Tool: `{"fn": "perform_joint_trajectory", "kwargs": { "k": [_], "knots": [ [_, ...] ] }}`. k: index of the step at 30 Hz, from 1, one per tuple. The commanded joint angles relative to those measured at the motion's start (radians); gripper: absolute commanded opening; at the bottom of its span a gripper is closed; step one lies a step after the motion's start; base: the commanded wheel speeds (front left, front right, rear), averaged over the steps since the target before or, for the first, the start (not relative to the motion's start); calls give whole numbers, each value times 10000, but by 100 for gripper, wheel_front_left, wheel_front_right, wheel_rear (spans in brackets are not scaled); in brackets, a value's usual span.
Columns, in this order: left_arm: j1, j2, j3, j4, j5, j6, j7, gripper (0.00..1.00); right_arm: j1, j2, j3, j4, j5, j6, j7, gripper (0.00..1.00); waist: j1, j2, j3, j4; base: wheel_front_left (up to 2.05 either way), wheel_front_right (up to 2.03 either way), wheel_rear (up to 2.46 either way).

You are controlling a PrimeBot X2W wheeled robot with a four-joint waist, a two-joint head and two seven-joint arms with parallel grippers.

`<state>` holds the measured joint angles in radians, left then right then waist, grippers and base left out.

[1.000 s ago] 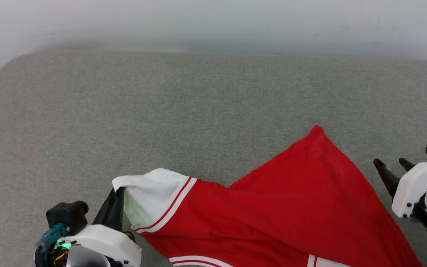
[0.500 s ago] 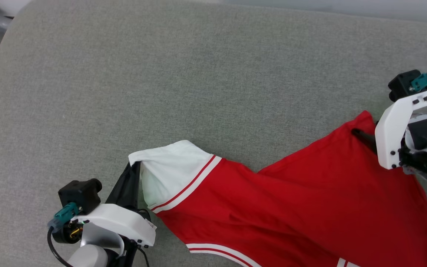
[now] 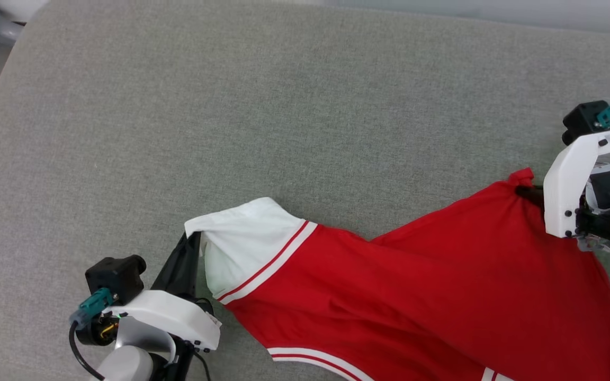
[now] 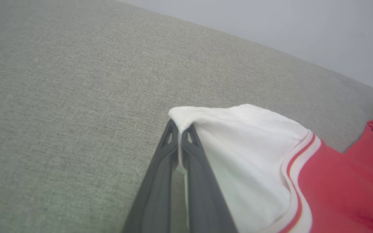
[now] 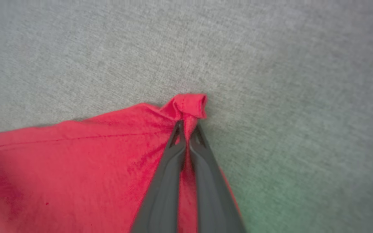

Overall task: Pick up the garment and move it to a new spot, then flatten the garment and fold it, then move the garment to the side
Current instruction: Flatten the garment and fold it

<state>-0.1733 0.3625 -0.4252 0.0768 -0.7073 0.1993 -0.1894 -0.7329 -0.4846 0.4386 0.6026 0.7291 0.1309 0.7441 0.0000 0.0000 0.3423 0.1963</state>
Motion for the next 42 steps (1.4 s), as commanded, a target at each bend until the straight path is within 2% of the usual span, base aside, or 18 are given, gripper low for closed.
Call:
{"fn": "perform_joint_trajectory", "kwargs": {
  "k": [1, 11, 23, 32, 42],
  "knots": [
    [-176, 80, 26, 56, 75, -42, -79, 0, 233, 137, 22, 189, 70, -6, -252, 0, 0, 0, -228, -130, 0, 0, 0],
    [-1342, 708, 350, 385, 308, -53, 251, 0, -131, 495, -842, 136, -543, -7, -2552, 0, 0, 0, -1537, -1029, 0, 0, 0],
    [-4695, 1184, 624, 1633, 468, -559, 1100, 0, -1582, 1123, -1599, 446, -1498, -7, -3755, 0, 0, 0, -1995, -1991, 0, 0, 0],
    [-8497, 1279, 666, 3493, 873, -912, 1701, 0, -4188, 1530, -2327, 983, -2223, -9, -4541, 0, 0, 0, -1238, -2285, 0, 0, 0],
    [-12439, 1816, 659, 5194, 1688, -1092, 1868, 0, -7232, 1726, -2797, 1680, -3040, -12, -5210, 0, 0, 0, 287, -2488, 0, 0, 0]
  ]
}}
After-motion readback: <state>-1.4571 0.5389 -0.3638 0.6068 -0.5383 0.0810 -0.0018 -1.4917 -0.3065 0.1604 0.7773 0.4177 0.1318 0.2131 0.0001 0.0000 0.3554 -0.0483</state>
